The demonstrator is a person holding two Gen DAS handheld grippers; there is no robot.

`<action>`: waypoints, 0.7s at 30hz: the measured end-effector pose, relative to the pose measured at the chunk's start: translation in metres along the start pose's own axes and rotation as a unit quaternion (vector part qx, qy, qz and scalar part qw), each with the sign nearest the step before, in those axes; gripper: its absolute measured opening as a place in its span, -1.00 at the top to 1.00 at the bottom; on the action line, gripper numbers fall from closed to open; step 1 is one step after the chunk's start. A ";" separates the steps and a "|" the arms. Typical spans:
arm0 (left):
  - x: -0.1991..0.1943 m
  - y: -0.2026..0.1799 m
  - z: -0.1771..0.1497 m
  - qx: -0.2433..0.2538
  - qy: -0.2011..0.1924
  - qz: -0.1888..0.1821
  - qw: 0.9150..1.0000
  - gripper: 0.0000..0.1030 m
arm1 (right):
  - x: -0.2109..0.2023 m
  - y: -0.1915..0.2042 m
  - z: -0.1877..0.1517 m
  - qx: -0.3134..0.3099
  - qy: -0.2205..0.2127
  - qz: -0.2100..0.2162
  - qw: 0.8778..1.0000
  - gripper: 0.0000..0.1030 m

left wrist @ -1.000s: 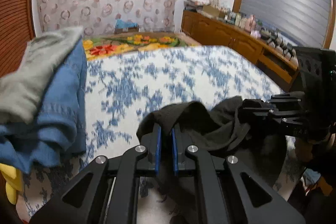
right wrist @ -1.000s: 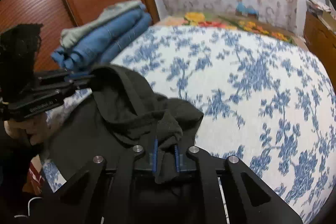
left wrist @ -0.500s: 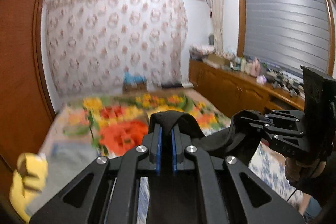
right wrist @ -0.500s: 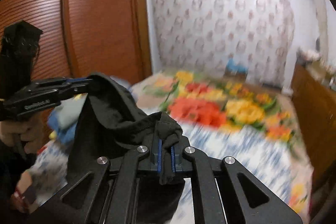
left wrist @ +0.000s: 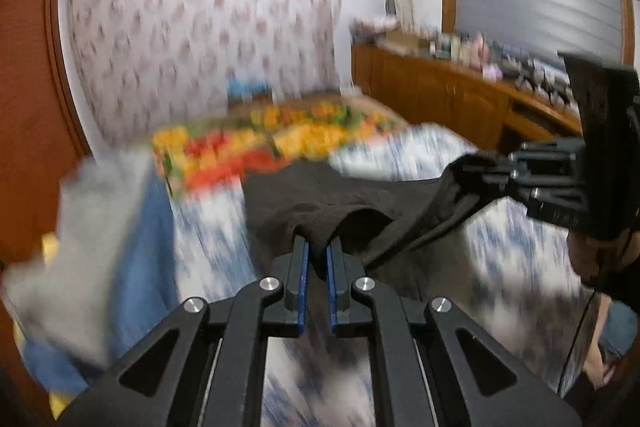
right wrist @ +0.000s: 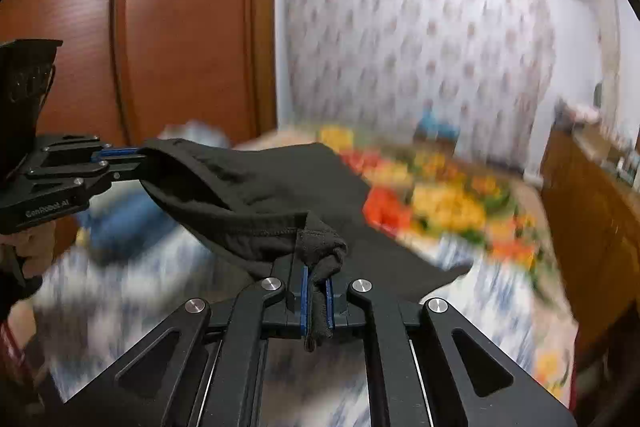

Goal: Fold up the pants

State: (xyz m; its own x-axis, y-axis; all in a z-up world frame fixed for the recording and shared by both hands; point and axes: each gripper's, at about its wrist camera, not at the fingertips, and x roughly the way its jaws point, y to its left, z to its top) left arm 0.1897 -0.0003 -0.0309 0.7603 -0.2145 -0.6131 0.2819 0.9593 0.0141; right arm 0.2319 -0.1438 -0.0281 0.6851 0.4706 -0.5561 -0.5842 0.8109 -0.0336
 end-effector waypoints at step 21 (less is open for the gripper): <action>-0.062 -0.055 -0.107 -0.005 0.026 -0.028 0.999 0.90 | -0.051 0.059 -0.113 0.019 0.096 0.037 0.994 0.86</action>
State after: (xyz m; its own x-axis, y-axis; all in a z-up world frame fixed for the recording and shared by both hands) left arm 0.0642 -0.0206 -0.0776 0.7126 -0.2580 -0.6524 0.3173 0.9479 -0.0284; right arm 0.1133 -0.1589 -0.0952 0.5428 0.4571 -0.7046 -0.6103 0.7910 0.0430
